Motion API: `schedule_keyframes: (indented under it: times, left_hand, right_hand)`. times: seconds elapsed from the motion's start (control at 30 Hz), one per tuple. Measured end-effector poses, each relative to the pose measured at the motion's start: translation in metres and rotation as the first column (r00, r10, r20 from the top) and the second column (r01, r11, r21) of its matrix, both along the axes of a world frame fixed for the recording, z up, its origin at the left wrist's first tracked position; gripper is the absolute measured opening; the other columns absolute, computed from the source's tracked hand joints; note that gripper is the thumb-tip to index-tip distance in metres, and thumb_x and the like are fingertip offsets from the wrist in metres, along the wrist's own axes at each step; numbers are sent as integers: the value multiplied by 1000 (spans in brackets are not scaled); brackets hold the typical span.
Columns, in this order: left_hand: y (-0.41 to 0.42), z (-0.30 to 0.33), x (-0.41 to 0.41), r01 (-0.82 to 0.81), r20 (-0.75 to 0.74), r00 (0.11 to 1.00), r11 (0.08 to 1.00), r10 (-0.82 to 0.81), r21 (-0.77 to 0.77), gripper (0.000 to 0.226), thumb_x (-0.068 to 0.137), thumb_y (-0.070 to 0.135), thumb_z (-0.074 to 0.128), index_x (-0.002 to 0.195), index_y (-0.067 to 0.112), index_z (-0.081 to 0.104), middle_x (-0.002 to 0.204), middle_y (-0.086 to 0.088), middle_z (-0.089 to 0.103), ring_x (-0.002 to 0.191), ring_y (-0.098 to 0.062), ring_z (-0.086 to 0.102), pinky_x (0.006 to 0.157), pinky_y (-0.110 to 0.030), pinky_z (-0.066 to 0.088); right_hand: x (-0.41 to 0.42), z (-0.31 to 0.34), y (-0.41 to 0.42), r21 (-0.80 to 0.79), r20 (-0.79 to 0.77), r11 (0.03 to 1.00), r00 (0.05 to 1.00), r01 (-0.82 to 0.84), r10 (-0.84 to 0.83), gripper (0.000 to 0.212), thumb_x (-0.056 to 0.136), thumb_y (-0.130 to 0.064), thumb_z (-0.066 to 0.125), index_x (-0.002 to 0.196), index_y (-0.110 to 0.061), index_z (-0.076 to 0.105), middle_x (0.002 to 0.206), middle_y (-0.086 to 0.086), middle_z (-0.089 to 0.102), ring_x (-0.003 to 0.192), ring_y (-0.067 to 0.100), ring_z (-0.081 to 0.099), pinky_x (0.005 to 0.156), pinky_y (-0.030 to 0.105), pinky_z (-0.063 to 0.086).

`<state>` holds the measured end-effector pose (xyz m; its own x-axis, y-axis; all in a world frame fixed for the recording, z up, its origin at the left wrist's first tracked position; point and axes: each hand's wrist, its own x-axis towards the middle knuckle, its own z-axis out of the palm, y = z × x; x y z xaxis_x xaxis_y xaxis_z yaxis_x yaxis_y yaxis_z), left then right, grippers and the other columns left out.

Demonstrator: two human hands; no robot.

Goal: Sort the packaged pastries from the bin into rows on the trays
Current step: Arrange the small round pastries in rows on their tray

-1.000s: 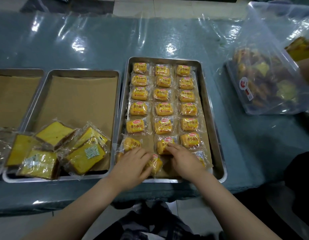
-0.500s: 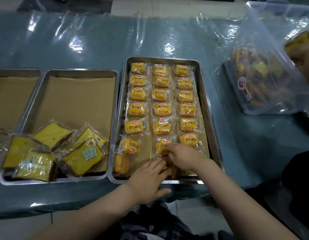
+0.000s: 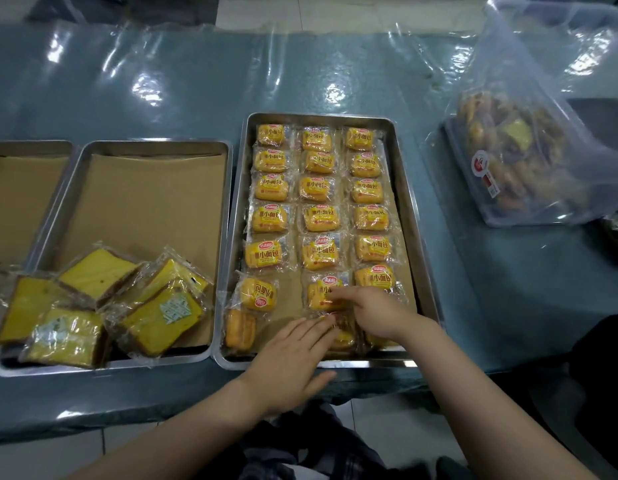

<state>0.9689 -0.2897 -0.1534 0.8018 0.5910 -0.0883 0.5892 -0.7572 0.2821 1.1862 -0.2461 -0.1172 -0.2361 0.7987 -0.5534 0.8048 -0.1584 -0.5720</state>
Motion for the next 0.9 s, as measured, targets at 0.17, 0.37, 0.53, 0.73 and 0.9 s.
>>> schedule_keyframes:
  times: [0.17,0.37,0.53,0.73,0.9]
  left_hand:
    - [2,-3,-10,10,-48,999,1000,-10,-12,64,98,60,28,149,21,35,154,0,37,139,-19,39,116,-42,28]
    - [5,-10,-17,57,-133,990,998,-53,29,74,94,67,30,150,20,33,156,-4,33,139,-23,38,113,-45,29]
    - [6,-7,-23,74,-135,988,997,-70,24,75,92,68,30,152,23,29,157,-2,31,132,-23,46,106,-43,39]
    - [13,4,-30,97,-161,980,988,-116,-120,67,97,62,25,155,33,7,163,7,0,145,-21,18,117,-39,11]
    - [24,22,-29,16,66,998,994,-9,-111,37,99,50,34,120,34,61,144,14,46,136,-8,29,113,-38,27]
  right_hand:
    - [11,-8,-17,376,-73,898,973,228,-217,43,93,0,49,117,-29,67,127,-6,63,118,12,56,102,34,47]
    - [11,-16,-60,529,27,846,998,-69,64,40,77,2,54,100,-22,77,111,-7,73,103,14,66,95,31,50]
    - [25,-28,-73,501,164,835,972,-227,165,43,82,-20,42,107,-32,75,127,-19,63,118,16,59,100,32,41]
    - [27,-27,-71,481,170,838,965,-257,198,46,85,-25,36,109,-34,75,132,-22,59,124,11,47,104,29,32]
    - [23,-26,-68,557,-44,823,994,109,-102,35,80,-7,50,84,-30,76,118,-25,62,118,6,49,102,36,38]
